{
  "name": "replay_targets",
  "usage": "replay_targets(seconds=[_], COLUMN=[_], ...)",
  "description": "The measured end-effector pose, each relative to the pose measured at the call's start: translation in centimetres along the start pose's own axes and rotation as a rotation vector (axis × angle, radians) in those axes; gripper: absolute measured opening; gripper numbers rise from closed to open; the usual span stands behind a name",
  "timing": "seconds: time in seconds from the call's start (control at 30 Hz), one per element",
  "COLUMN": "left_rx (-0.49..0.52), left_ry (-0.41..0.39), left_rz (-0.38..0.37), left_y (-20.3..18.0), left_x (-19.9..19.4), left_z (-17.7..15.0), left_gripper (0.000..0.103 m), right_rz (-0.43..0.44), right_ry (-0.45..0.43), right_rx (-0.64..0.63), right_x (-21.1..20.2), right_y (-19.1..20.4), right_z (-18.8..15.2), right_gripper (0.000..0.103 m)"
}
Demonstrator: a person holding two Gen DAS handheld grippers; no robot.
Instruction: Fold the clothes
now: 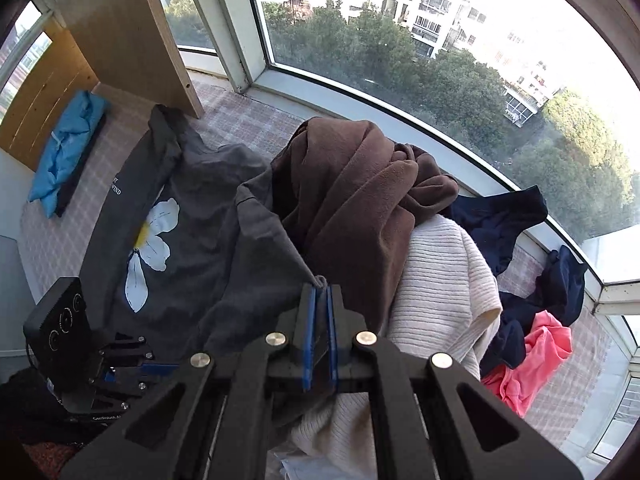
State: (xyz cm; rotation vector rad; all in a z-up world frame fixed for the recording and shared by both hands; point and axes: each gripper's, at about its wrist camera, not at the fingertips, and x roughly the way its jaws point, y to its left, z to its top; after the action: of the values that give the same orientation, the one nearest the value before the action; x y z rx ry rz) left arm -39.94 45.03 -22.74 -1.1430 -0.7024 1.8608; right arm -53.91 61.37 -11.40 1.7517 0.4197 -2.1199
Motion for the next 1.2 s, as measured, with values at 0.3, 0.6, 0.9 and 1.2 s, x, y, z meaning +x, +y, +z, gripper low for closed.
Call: replay_targets(seconds=[0.3, 0.6, 0.9, 1.2], left_rx=[0.170, 0.134, 0.075, 0.102], left_ry=[0.067, 0.149, 0.105, 0.146], left_rz=[0.115, 0.179, 0.056, 0.045], left_y=[-6.2, -5.5, -4.5, -4.3], left_x=[4.3, 6.9, 3.5, 2.5], left_z=[0.5, 1.9, 3.1, 4.3], left_gripper=[0.040, 0.002, 0.002, 0.002], right_rz=[-0.010, -0.015, -0.025, -0.080], right_ry=[0.028, 0.008, -0.028, 0.008], right_rx=[0.010, -0.012, -0.052, -0.076], right_x=[1.5, 1.3, -0.6, 0.2], right_y=[-0.4, -0.3, 0.9, 1.6], right_z=[-0.7, -0.8, 0.0, -0.8], right_gripper=[0.006, 0.006, 0.006, 0.006])
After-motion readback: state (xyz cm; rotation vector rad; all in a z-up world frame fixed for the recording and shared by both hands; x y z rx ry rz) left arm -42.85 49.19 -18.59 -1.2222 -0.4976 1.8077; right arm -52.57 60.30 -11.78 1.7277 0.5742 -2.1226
